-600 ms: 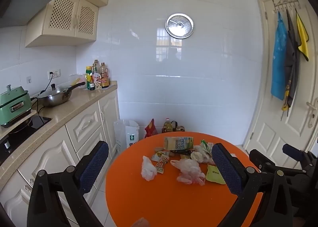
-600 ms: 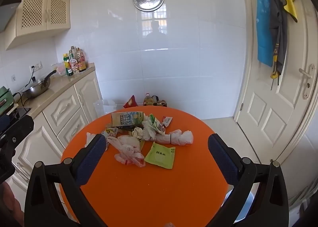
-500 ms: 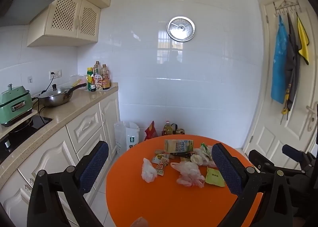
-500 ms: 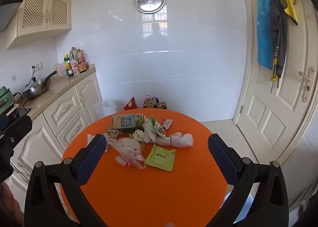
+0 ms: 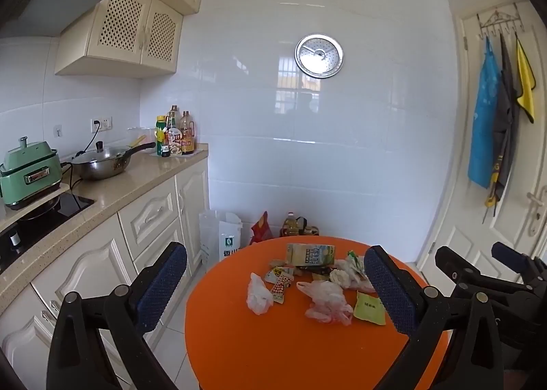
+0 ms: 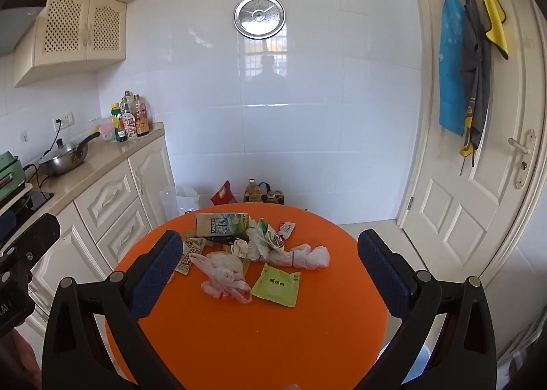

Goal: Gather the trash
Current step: 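Move both tools toward the trash on the orange table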

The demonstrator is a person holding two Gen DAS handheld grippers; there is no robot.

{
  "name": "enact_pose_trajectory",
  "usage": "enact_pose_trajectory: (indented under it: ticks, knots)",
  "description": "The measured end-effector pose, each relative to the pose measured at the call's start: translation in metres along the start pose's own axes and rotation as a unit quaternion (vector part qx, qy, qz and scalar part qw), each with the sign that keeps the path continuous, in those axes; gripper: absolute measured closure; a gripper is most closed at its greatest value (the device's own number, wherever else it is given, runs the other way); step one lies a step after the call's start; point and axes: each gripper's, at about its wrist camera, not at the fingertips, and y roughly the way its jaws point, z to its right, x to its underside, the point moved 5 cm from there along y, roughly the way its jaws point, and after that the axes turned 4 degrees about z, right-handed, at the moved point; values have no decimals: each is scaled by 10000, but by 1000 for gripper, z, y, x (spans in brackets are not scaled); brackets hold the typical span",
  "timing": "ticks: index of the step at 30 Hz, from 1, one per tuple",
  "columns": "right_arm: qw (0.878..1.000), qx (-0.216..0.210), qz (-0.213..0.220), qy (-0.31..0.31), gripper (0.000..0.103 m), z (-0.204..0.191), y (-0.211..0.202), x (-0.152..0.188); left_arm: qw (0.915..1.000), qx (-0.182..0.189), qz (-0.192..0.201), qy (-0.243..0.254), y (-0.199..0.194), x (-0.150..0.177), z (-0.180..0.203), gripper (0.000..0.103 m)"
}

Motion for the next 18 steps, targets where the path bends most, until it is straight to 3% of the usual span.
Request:
enact_pose_trajectory:
  ticks: [18]
  knots:
    - [9998, -179, -11, -122, 0, -9, 7, 3, 10000, 35, 8, -67, 16, 12, -7, 1]
